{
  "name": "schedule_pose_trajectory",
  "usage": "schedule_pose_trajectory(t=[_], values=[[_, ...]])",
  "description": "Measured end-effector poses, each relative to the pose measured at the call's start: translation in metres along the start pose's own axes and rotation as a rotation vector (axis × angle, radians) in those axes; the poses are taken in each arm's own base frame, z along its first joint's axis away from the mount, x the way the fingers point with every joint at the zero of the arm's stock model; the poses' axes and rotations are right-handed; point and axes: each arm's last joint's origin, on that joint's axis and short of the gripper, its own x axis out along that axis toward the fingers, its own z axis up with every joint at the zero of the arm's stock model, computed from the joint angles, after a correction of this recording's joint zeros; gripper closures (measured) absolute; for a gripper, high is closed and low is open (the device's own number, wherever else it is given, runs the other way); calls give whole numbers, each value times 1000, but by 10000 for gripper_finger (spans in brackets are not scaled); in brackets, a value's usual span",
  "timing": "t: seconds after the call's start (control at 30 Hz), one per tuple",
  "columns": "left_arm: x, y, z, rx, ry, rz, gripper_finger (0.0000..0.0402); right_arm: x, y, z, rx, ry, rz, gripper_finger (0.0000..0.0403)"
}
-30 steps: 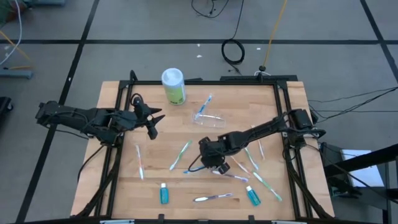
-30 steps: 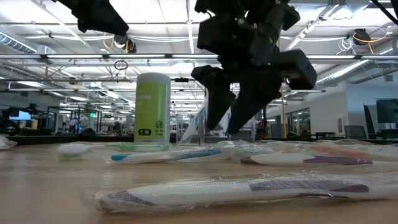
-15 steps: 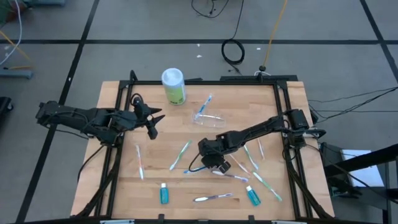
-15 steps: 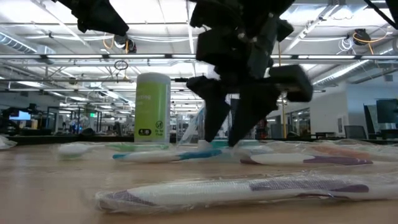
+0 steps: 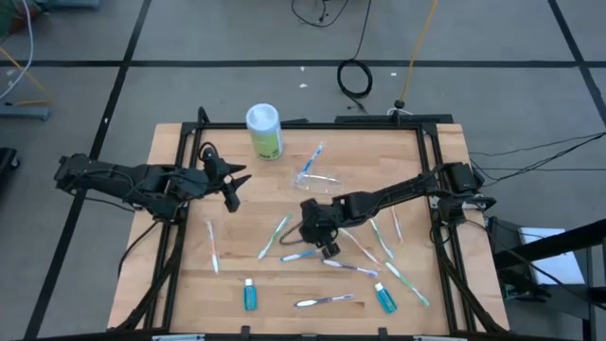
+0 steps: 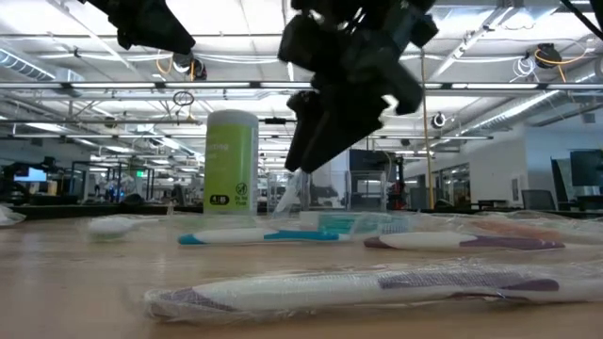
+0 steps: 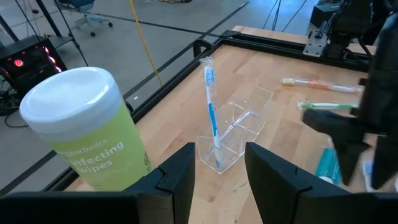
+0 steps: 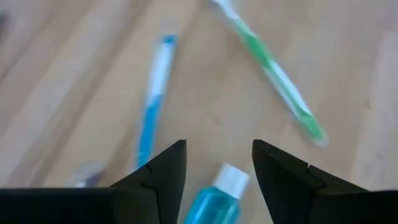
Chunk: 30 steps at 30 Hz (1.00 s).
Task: Pick & Place toothbrushing station
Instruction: Put the top blue mouthwash into the transparent organizer
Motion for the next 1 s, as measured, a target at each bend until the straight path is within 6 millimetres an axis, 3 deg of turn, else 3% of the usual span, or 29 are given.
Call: schedule_pose_trajectory(t=[0.27, 0.67, 1.0], values=[[0, 0, 0, -2, 1, -1, 254, 14, -16, -13, 235, 55, -27, 227], [0, 0, 0, -4, 5, -7, 254, 15, -17, -14, 283, 50, -10, 227], [0, 0, 0, -3, 6, -7, 254, 31, -8, -45, 325, 28, -13, 227]])
